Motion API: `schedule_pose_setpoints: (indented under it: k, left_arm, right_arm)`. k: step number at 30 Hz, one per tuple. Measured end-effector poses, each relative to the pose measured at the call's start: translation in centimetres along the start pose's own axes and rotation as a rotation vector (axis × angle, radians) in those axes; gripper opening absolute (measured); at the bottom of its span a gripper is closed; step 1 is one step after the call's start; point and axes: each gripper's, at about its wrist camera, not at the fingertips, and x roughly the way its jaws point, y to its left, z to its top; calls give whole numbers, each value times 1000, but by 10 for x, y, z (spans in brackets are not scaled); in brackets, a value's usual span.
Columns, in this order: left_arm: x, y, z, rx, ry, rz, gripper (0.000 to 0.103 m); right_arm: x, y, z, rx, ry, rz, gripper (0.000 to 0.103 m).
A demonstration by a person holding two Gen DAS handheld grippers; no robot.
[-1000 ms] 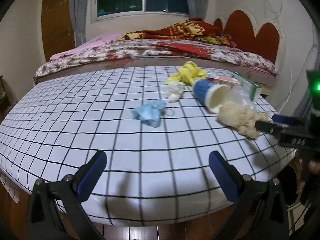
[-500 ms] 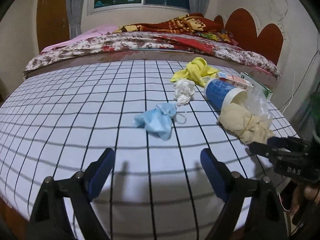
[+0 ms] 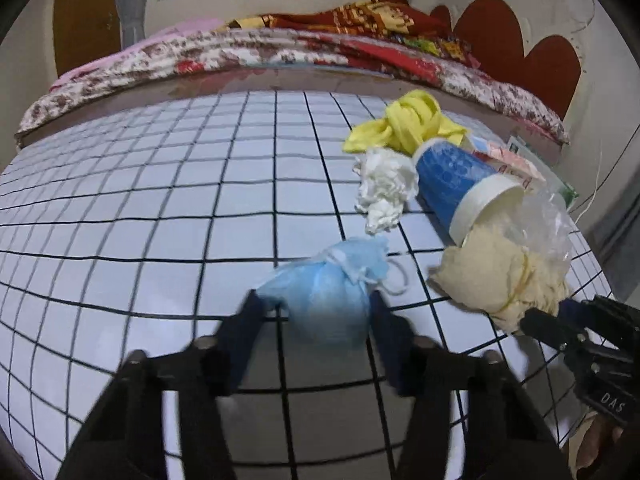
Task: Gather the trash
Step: 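Grasp the beige cloth with the right tool while the left tool grasps the blue face mask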
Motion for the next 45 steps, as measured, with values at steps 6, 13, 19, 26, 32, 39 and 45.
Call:
schedule_pose_setpoints:
  k: [6,13,19,26,32,39,45]
  left_arm:
    - [-18,-2,-16,7,-30,-37,15]
    - [-53,0,-39,-25,-90,-35,15]
    - [-75,-13,-49,-16,-126,-38,14]
    - [-88,-40,-53,12,-155,-59,14]
    - [-98,-76,-56,79,-180,-84,14]
    - [-105,-124,-58,158,-201,-128,15]
    - [-107,-161,-60,209,-201,-172,14]
  right_arm:
    - [-10,-5,-4,32,-13,36,17]
    - [-35,-4,-15,38,-52,51,15]
    - [-62,-4,-23,24,-99,30,12]
    - [-99,-24,-34,43,-151,-13,12]
    - [-130,-51,-46,75,-178,-65,12]
    - [-170,-82,-63,110,-215,-131,12]
    - [-196,-107,-80,152,-234,-182,12]
